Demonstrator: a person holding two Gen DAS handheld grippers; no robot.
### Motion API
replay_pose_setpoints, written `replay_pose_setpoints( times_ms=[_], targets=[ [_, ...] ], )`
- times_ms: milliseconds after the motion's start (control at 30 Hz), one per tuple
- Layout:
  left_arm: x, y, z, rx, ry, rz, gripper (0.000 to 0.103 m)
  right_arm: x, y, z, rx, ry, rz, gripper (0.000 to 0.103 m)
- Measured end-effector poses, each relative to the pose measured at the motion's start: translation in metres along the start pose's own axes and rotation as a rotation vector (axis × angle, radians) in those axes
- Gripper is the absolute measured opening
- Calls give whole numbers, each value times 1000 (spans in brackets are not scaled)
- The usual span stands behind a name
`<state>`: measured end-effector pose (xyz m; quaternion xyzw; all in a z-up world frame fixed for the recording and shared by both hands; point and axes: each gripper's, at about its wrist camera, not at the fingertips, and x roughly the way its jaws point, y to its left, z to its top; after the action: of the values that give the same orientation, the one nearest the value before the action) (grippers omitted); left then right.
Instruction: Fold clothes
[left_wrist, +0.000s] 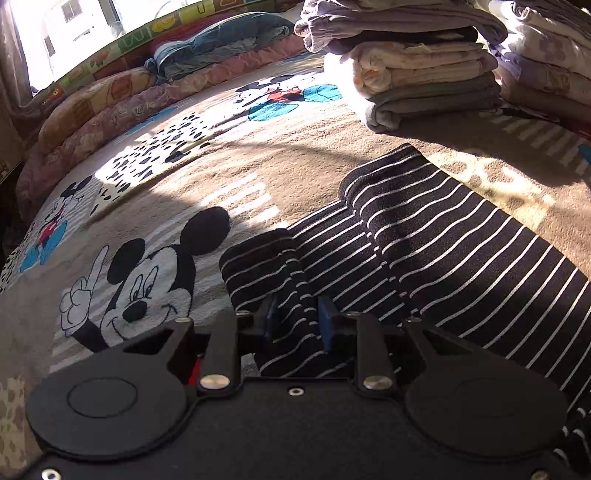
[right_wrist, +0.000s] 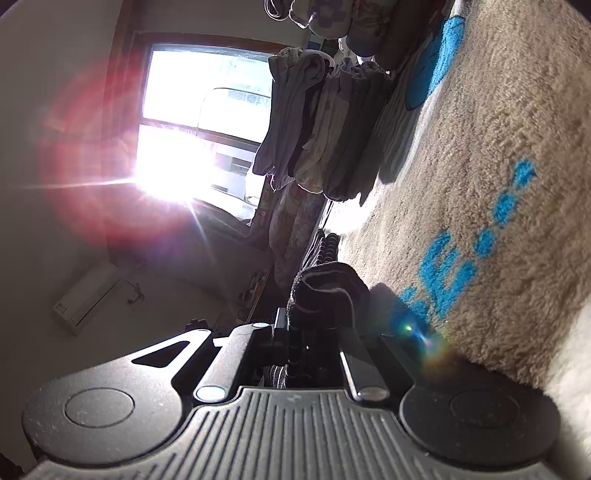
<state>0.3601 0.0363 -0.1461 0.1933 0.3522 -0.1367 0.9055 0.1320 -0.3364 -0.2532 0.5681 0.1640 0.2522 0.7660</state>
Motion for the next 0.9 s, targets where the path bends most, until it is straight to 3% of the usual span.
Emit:
replay_pose_setpoints(
  times_ms=[33, 167, 333, 400, 567, 667, 733, 833, 900],
  targets=[
    [-1, 3, 2, -37, -6, 3, 7, 0, 0, 0, 0, 0, 1, 9],
    [-7, 16, 14, -218, -28, -6, 6, 0, -1, 0, 0, 1, 6, 10],
    [6, 11, 9, -253, 11, -70, 8, 1, -1, 2, 0, 5, 5, 10],
    [-12, 21, 8, -307, -30, -107, 25, 2, -1, 2, 0, 6, 4, 10],
    [-83, 38, -24, -390, -144, -99, 27, 2, -1, 3, -5, 10, 2, 10],
    [-112, 33, -57, -406, -150, -72, 26, 2, 0, 3, -13, 14, -6, 10],
    [-120, 21, -73, -426, -151, -115, 22, 3, 1, 3, -18, 19, -20, 10],
    [-100, -11, -82, -330, -75, -125, 20, 4, 3, 2, -24, 26, -41, 10],
    [-94, -32, -85, -229, -64, -82, 20, 5, 4, 2, -29, 30, -55, 9]
  ],
)
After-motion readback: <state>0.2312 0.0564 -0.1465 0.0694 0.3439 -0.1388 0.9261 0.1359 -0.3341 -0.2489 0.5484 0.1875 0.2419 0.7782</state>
